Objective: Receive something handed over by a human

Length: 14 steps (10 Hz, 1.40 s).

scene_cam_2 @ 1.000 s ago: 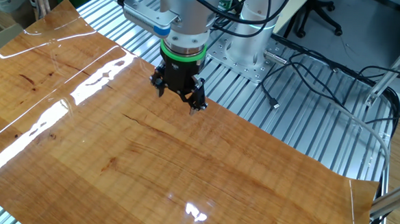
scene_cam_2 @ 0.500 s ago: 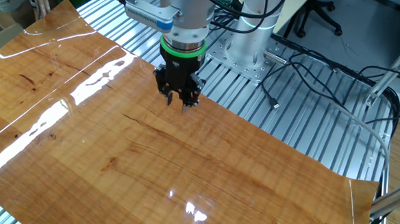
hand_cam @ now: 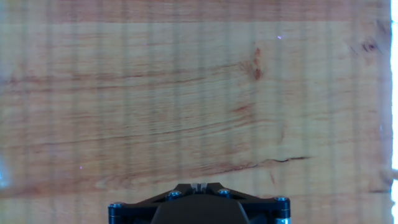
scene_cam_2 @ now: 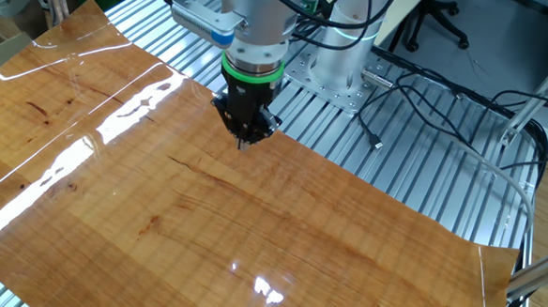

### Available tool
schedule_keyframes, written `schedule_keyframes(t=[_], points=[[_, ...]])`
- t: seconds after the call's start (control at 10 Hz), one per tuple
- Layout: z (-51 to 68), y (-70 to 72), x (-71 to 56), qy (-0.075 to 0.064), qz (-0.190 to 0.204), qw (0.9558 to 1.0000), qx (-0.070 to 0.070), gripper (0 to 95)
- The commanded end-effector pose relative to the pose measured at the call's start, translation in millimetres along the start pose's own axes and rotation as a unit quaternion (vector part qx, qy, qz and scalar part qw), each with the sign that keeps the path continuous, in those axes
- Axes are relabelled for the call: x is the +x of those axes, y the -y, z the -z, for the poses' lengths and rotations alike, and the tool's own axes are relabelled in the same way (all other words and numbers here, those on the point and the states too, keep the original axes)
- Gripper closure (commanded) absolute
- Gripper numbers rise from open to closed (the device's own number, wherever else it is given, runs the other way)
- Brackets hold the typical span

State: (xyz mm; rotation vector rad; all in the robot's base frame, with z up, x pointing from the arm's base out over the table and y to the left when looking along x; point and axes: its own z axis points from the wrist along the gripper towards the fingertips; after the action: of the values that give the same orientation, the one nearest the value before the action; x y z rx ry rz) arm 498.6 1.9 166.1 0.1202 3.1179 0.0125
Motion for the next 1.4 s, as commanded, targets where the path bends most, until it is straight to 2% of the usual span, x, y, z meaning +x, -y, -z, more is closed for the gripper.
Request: schedule_keyframes(t=[0.1, 0.2, 0.3, 0.4, 0.6, 0.7, 0.8, 1.0, 1.1, 1.2, 1.3, 1.4], points=[[-0.1, 0.2, -0.2, -0.009, -0.118, 0.9930, 0.003, 95.0], [-0.1, 0.2, -0.2, -0.008, -0.142, 0.9898, 0.004, 95.0], [0.2, 0.5, -0.1, -0.007, -0.189, 0.9819, 0.005, 95.0], [0.4, 0.6, 0.0, -0.008, -0.241, 0.9706, 0.004, 95.0], [0.5, 1.1, 0.0, -0.009, -0.317, 0.9484, 0.005, 95.0], [0.7, 1.2, 0.1, -0.009, -0.366, 0.9307, 0.004, 95.0], [0.7, 1.2, 0.1, -0.011, -0.398, 0.9173, 0.000, 95.0], [1.1, 1.4, 0.2, -0.011, -0.466, 0.8848, 0.000, 95.0], [1.3, 1.8, 0.3, -0.011, -0.503, 0.8642, 0.002, 95.0], [1.6, 2.4, 0.4, -0.009, -0.520, 0.8543, 0.007, 95.0], [1.7, 3.6, 0.4, -0.007, -0.542, 0.8405, 0.009, 95.0], [1.6, 5.6, 0.3, -0.004, -0.566, 0.8243, 0.011, 95.0]])
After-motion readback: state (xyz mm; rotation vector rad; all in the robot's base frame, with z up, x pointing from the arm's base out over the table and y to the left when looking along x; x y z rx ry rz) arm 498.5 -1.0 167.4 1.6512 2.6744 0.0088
